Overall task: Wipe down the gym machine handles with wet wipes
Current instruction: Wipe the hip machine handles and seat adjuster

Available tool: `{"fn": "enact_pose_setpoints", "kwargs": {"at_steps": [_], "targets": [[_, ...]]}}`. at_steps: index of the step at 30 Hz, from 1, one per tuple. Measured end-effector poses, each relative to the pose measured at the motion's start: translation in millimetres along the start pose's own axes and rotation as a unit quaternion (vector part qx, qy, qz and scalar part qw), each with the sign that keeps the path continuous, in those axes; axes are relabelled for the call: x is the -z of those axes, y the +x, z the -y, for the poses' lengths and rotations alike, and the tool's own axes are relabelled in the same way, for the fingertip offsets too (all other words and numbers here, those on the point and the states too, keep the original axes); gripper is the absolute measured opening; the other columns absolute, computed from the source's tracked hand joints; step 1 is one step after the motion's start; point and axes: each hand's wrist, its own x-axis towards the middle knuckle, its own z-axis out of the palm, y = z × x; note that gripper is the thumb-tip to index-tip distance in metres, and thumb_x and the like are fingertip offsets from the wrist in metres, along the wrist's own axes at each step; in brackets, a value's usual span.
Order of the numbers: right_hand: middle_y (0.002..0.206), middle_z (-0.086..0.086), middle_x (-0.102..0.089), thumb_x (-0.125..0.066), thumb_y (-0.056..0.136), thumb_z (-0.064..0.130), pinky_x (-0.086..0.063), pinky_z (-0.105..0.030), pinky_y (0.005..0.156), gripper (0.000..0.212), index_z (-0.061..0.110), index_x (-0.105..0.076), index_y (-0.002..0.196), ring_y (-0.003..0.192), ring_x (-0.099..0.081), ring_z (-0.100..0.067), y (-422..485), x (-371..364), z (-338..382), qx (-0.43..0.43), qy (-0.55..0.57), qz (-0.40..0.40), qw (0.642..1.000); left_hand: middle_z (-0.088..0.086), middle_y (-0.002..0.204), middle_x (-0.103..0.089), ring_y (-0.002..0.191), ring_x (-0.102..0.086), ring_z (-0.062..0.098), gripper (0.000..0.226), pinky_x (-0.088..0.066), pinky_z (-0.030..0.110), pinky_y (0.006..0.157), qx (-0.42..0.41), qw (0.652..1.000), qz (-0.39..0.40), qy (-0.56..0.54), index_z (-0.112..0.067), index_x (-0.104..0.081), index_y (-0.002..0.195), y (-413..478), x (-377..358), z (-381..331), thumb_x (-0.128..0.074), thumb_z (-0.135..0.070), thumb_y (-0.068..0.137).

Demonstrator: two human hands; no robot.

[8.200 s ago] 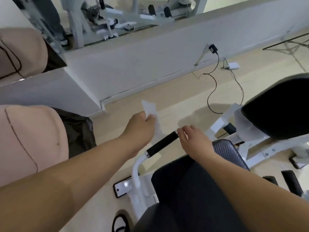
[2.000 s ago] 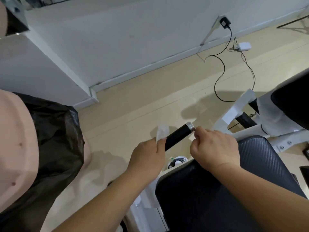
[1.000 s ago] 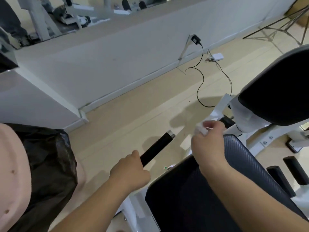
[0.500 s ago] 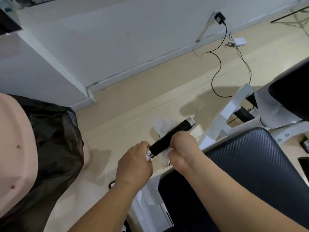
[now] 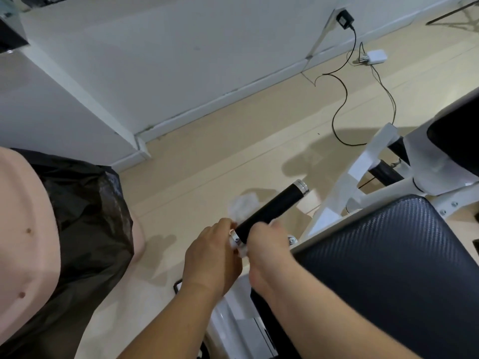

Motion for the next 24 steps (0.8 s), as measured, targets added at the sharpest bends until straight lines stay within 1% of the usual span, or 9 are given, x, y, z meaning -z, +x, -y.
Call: {"fn": "enact_pose_setpoints", "kwargs": {"at_steps": [2,5,7,9,11,15,17,21,24], "targets": [[0.079,-0.018,-0.060,-0.036,0.090,-0.005,-0.041,-0.027,0.047,0.030,0.006,-0.059,0.106,0.051,-0.052,-0.022,1,-2,-7,-0.026,-0.024,0.021,0.999,-0.013,0.084,-0.047,0.076,-0.048,0.015,0.021,-0.037,0.031,0.064,0.017,1.000,0.011,-0.002,-0.030,-0.040,0.099,1,1,0,-0.057,-0.028,0.086],[0.075,-0.014,-0.061,-0.045,0.091,-0.004,-0.037,-0.023,0.039,0.025,-0.002,-0.065,0.105,0.048,-0.054,-0.023,25,17,29,-0.014,0.056,0.008,0.998,-0.013,0.100,-0.058,0.089,-0.053,0.016,0.040,-0.042,0.030,0.074,0.017,1.000,-0.005,-0.021,-0.032,-0.048,0.127,1,-3,3,-0.057,-0.028,0.088],[0.089,-0.010,-0.056,-0.050,0.095,-0.003,-0.040,-0.024,0.045,0.015,0.005,-0.062,0.100,0.054,-0.051,-0.018,43,35,59,0.010,0.058,-0.057,0.997,-0.012,0.113,-0.060,0.099,-0.054,0.015,0.055,-0.045,0.030,0.082,0.012,0.999,0.008,-0.036,-0.033,-0.043,0.142,1,-4,5,-0.058,-0.028,0.089],[0.097,-0.011,-0.053,-0.042,0.098,-0.003,-0.042,-0.028,0.053,0.021,0.011,-0.054,0.088,0.061,-0.048,-0.017,43,40,65,0.030,0.020,-0.088,0.995,-0.012,0.116,-0.059,0.100,-0.054,0.015,0.058,-0.046,0.030,0.084,0.014,0.999,0.013,-0.036,-0.034,-0.041,0.145,2,-4,5,-0.058,-0.028,0.089],[0.090,-0.010,-0.060,-0.040,0.094,-0.003,-0.041,-0.028,0.055,0.025,0.012,-0.060,0.094,0.063,-0.052,-0.017,32,25,45,0.030,0.056,-0.080,0.995,-0.012,0.112,-0.060,0.096,-0.053,0.015,0.057,-0.044,0.030,0.080,0.015,1.000,0.004,-0.021,-0.034,-0.043,0.142,2,-4,5,-0.057,-0.027,0.088],[0.080,-0.013,-0.066,-0.043,0.093,-0.004,-0.049,-0.030,0.060,0.025,0.007,-0.062,0.103,0.067,-0.061,-0.023,-10,-2,-8,-0.070,0.024,0.036,0.997,-0.014,0.100,-0.053,0.096,-0.054,0.017,0.046,-0.047,0.031,0.080,0.029,0.999,0.020,-0.029,-0.032,-0.043,0.134,1,0,-1,-0.053,-0.025,0.090],[0.064,-0.011,-0.064,-0.046,0.092,-0.007,-0.045,-0.028,0.054,0.021,0.003,-0.065,0.095,0.058,-0.058,-0.023,-5,3,8,-0.084,0.040,0.033,0.995,-0.013,0.107,-0.057,0.101,-0.056,0.018,0.052,-0.048,0.033,0.085,0.029,0.999,0.011,-0.036,-0.032,-0.042,0.139,1,-1,1,-0.054,-0.026,0.089],[0.045,0.006,-0.059,-0.051,0.098,0.001,-0.045,-0.019,0.041,0.016,0.011,-0.055,0.086,0.042,-0.058,-0.010,27,36,72,0.009,0.054,-0.045,0.997,-0.014,0.113,-0.060,0.108,-0.055,0.016,0.063,-0.045,0.031,0.088,0.016,0.999,-0.001,-0.041,-0.031,-0.039,0.149,1,-4,4,-0.059,-0.029,0.089],[0.075,-0.002,-0.057,-0.056,0.099,0.009,-0.047,-0.024,0.058,0.010,0.014,-0.053,0.091,0.073,-0.061,-0.018,39,38,86,0.044,0.047,-0.101,0.993,-0.016,0.110,-0.056,0.108,-0.055,0.014,0.065,-0.047,0.031,0.090,0.011,0.999,0.005,-0.046,-0.031,-0.036,0.151,1,-4,6,-0.059,-0.030,0.090]]}}
